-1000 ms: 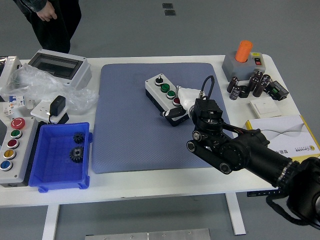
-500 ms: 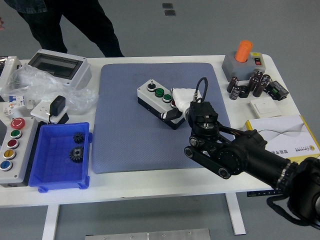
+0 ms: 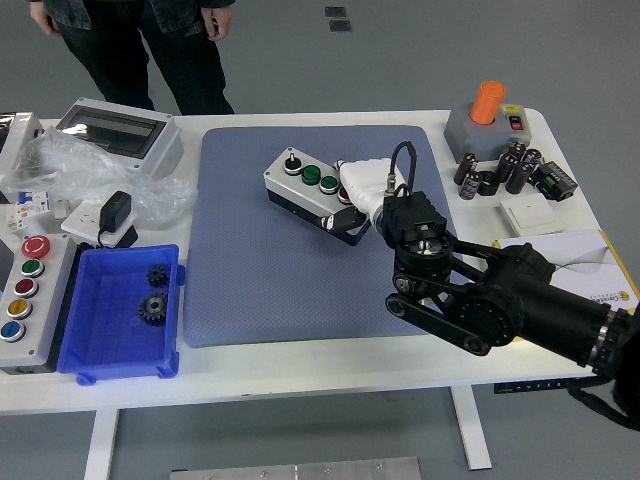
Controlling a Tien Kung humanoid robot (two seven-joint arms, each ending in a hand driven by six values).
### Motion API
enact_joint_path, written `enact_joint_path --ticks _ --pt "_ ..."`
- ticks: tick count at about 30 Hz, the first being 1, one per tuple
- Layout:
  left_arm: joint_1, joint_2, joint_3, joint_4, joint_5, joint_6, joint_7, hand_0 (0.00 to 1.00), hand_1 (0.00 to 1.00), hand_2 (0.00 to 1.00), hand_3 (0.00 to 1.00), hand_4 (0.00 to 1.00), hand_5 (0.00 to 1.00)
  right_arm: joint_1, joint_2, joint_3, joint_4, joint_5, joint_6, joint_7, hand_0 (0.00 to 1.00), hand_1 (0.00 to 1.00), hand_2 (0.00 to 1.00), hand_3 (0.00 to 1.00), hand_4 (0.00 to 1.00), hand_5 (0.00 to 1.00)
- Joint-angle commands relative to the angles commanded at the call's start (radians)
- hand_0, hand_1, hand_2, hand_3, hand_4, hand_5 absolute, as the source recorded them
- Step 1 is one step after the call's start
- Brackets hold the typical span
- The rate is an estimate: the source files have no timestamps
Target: Pick up the button,place it on the desk,press the button,press the button
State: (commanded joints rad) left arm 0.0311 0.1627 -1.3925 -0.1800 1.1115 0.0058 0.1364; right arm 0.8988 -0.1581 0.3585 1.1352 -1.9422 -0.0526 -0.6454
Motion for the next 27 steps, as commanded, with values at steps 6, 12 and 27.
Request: enact_joint_path --ticks 6,12,27 --pt "-0.001 0.000 0.003 0.000 -0.008 0.003 -0.001 0.656 0.609 0.557 0.587 0.526 0.122 0.076 -0.125 -0.109 0.113 0.082 -0.110 0.079 0.216 0.384 0.374 0.571 0.208 0.002" --pt "-0.003 0.001 0.006 0.000 -0.014 0.005 0.000 0.656 0.611 0.556 0.587 0.523 0.136 0.095 -0.206 -0.254 0.098 0.218 -0.281 0.235 0.204 0.398 0.380 0.569 0.135 0.002" --pt "-0.012 -0.002 0.004 0.000 0.001 0.002 0.013 0.656 0.609 0.554 0.588 0.497 0.164 0.058 -0.295 -0.254 0.172 0.347 -0.430 0.474 0.480 0.563 0.397 0.560 0.120 0.002"
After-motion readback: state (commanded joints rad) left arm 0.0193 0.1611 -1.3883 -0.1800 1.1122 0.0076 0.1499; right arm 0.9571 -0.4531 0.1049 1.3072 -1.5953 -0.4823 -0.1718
